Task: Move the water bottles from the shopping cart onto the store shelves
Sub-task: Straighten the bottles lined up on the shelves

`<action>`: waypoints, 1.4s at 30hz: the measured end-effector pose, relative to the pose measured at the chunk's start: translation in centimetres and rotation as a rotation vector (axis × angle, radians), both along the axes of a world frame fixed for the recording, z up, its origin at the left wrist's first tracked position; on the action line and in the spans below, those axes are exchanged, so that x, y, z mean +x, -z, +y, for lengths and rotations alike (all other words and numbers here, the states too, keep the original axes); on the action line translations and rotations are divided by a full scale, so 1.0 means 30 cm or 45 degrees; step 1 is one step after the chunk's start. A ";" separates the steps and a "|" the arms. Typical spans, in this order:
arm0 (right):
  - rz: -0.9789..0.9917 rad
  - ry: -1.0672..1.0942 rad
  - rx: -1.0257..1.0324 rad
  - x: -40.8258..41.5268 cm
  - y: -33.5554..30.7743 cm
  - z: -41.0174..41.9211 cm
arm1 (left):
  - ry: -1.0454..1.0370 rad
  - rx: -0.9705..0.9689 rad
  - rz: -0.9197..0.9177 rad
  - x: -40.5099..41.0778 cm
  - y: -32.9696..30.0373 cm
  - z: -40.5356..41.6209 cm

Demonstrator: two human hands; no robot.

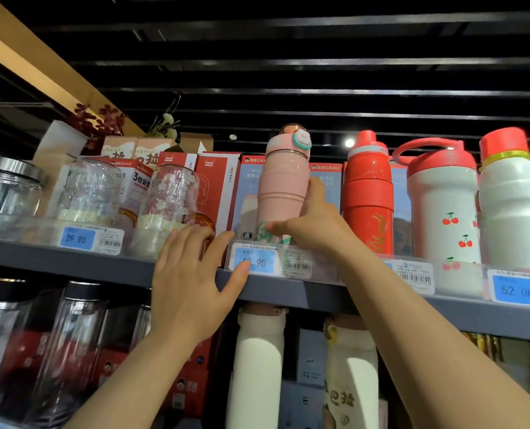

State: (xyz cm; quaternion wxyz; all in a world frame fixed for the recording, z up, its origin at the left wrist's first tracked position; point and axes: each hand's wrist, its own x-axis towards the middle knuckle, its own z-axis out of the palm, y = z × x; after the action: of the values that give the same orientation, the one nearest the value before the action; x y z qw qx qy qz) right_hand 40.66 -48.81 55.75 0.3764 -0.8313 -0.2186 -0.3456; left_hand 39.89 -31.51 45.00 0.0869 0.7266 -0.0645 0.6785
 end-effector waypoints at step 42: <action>-0.153 0.538 -0.064 -0.013 0.025 -0.306 | 0.048 0.134 -0.088 0.011 -0.014 -0.194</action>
State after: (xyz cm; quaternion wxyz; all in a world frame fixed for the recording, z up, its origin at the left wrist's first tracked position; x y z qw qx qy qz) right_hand 40.27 -58.01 54.99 0.2612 -0.8456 -0.0701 -0.4601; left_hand 40.23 -37.32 45.43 0.0590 0.7048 -0.1168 0.6972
